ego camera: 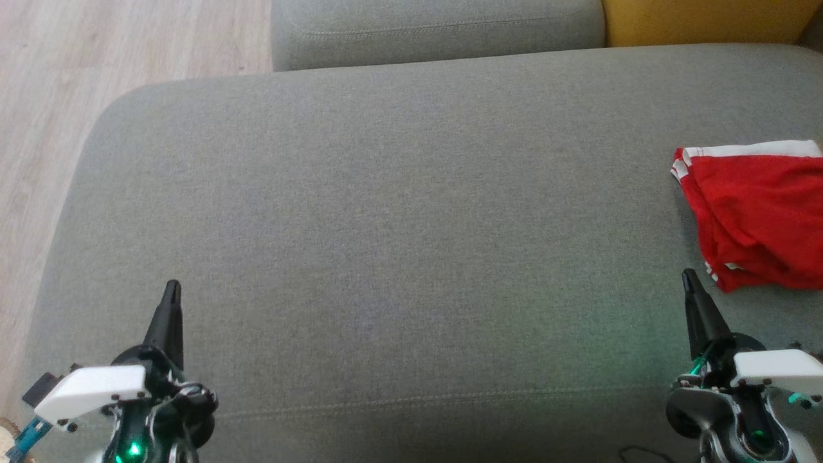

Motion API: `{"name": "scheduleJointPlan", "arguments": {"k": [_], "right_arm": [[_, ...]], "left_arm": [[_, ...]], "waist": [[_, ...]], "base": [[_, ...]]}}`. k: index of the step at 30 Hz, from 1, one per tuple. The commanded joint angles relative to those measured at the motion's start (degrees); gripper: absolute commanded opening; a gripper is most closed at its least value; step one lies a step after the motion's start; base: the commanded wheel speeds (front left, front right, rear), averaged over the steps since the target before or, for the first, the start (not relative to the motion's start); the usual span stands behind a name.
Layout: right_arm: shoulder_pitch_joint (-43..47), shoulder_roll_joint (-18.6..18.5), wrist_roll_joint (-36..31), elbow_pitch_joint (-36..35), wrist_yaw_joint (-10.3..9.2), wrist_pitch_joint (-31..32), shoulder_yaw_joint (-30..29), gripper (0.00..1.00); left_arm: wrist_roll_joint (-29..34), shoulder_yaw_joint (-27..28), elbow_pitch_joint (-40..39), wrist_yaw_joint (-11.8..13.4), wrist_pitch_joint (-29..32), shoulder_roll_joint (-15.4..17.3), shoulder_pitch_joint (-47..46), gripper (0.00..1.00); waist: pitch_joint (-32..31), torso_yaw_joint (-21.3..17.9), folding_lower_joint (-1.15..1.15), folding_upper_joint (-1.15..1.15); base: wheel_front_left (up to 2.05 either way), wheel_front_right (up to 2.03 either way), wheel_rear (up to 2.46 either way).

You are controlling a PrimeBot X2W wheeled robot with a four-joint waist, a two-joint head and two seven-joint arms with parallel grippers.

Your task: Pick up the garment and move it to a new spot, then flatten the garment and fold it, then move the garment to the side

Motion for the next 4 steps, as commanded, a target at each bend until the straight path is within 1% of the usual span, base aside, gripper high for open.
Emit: {"name": "scheduleJointPlan", "arguments": {"k": [1,4], "right_arm": [[-2.89,-0.20,-0.51,-1.85,0.02,0.38,1.06,0.00],[-2.89,-0.18,-0.53,-1.85,0.02,0.39,1.04,0.00]], "left_arm": [[0.76,2.44,-1.48,-0.41,0.24,0.37,-3.04,0.00],[0.78,2.46,-1.48,-0.41,0.26,0.35,-3.04,0.00]], "waist": [[0.00,0.00,0.00,0.00],[0.00,0.00,0.00,0.00]], "base": [[0.00,0.00,0.00],[0.00,0.00,0.00]]}}
